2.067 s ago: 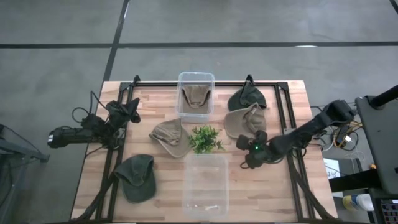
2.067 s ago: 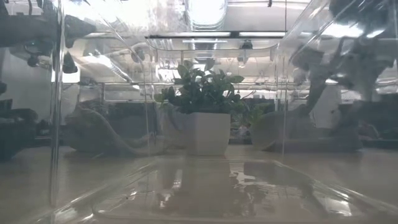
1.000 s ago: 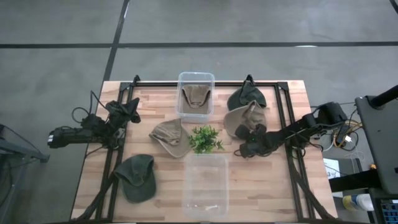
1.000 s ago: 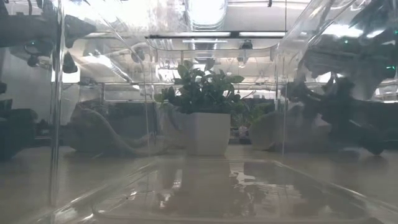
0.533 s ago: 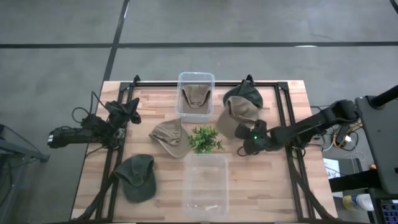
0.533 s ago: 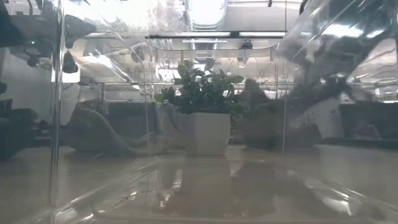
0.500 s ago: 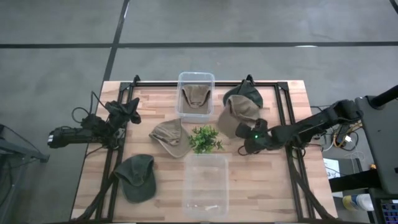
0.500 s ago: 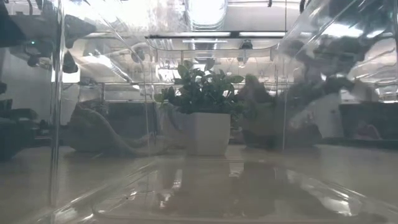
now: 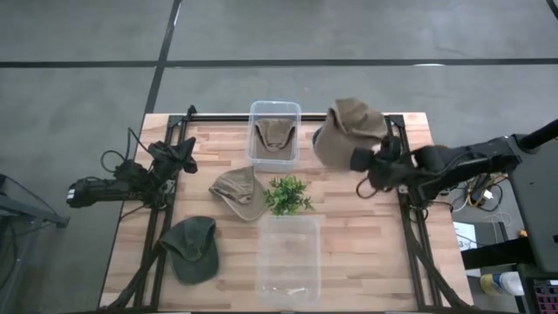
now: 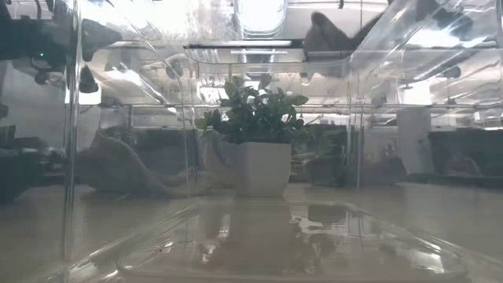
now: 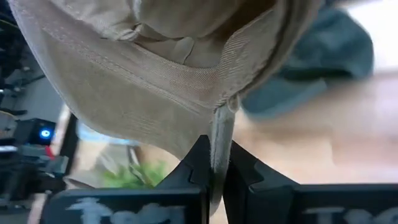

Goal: Pick & Place hat
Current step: Put the right brown cap into the top transparent bin

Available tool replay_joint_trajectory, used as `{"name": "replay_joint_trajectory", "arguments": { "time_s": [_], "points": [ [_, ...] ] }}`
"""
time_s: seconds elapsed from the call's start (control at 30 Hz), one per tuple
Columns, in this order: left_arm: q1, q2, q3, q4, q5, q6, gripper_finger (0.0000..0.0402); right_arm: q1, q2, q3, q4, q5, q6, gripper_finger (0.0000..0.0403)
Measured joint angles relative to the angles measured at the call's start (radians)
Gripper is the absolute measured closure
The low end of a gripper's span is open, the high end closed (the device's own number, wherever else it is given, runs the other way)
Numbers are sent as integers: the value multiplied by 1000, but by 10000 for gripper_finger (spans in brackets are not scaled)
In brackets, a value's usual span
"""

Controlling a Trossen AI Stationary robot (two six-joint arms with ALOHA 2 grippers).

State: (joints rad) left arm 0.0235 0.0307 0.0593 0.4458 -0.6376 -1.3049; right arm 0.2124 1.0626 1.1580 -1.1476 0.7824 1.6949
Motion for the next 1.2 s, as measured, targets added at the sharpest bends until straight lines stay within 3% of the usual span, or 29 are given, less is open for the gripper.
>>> {"name": "replay_joint_trajectory", "arguments": {
  "time_s": [0.13,0.3,0.43,0.87,1.2],
  "points": [
    [0,0,0,0,-5,28,401,-77,32,123,18,-30,-175,392],
    [0,0,0,1,-9,28,401,-187,108,256,68,-207,-382,391],
    [0,0,0,1,-9,28,401,-259,192,349,90,-273,-492,391],
    [0,0,0,3,-10,25,401,-523,543,563,209,-525,-796,390],
    [0,0,0,2,-11,26,401,-623,813,730,208,-746,-880,390]
  ]
}}
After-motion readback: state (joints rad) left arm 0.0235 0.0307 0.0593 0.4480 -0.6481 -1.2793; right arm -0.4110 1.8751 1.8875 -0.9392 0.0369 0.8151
